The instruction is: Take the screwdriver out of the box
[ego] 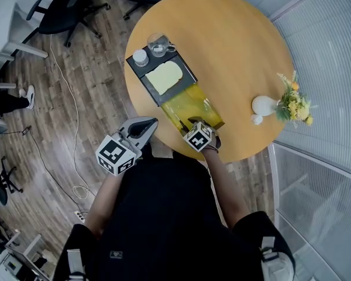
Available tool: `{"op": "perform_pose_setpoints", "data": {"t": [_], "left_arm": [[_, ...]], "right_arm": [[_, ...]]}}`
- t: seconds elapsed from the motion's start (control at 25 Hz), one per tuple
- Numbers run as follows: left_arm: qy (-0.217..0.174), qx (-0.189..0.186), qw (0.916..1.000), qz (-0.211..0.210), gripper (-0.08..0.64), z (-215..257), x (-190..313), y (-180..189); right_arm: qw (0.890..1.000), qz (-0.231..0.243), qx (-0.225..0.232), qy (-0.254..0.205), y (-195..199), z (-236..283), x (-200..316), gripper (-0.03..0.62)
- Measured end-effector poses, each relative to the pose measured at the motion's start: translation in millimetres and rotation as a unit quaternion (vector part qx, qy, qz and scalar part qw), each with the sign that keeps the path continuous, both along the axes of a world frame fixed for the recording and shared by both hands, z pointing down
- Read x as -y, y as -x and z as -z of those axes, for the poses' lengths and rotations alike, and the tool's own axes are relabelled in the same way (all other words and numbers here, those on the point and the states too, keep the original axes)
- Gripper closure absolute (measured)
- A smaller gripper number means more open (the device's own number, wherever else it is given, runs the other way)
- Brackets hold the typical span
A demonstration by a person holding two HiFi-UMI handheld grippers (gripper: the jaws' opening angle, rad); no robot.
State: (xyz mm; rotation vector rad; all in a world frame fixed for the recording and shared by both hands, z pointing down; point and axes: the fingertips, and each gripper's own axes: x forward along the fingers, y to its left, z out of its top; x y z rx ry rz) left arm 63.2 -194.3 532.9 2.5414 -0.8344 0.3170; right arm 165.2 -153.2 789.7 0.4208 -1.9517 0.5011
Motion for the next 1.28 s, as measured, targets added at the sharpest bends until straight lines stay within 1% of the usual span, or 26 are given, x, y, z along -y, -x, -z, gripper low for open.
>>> {"op": "perform_pose_setpoints", "data": {"t": [0.08,0.16,0.32,0.52,0.6,0.72,0.8,1.04,1.16,1.28], "left_arm": [[-0.001,0.000,1.0000,0.001,0.554,0.2,0.8,0.9],[-0.001,-0.002,1.0000,0.002,0.554,1.6,1.8,1.0],[-0.003,-0.004,1.0000,0.001,0.554,2.7,3.1,1.0],[-0.005,-0.004,1.0000,-0.002,0.554,2.5,3.8,-2.0],[-0.006,-0.004,1.0000,-0.004,0.554,2.5,3.6,-2.4],[-0.008,-0.005,0.9999,-0.005,0.554,2.8,4.0,-3.7],[-0.010,-0.006,0.9999,-0.007,0.554,4.0,5.0,-4.6],[-0.015,-0.010,0.9997,-0.019,0.554,7.5,6.1,-9.1],[-0.021,-0.013,0.9994,-0.024,0.554,11.9,7.2,-10.5],[-0.025,-0.014,0.9991,-0.031,0.554,14.6,8.3,-10.9]], "right_arm": [[0.999,0.025,-0.017,-0.017,-0.2,-3.0,-0.5,0.395],[0.998,0.039,-0.027,-0.031,-0.7,-3.8,-0.4,0.411],[0.998,0.036,-0.015,-0.040,-0.5,-1.6,0.1,0.423],[0.997,0.060,-0.015,-0.054,-1.2,-4.2,-2.3,0.442],[0.995,0.073,-0.019,-0.059,0.8,-4.8,-4.7,0.462],[0.994,0.086,-0.025,-0.063,3.4,-6.7,-9.9,0.511],[0.995,0.080,-0.023,-0.062,4.1,-6.5,-10.6,0.532],[0.995,0.075,-0.024,-0.061,4.4,-6.3,-9.9,0.535],[0.996,0.059,-0.019,-0.056,-0.2,-3.8,-7.0,0.535],[0.997,0.045,-0.015,-0.064,-6.2,3.6,-2.5,0.535]]}}
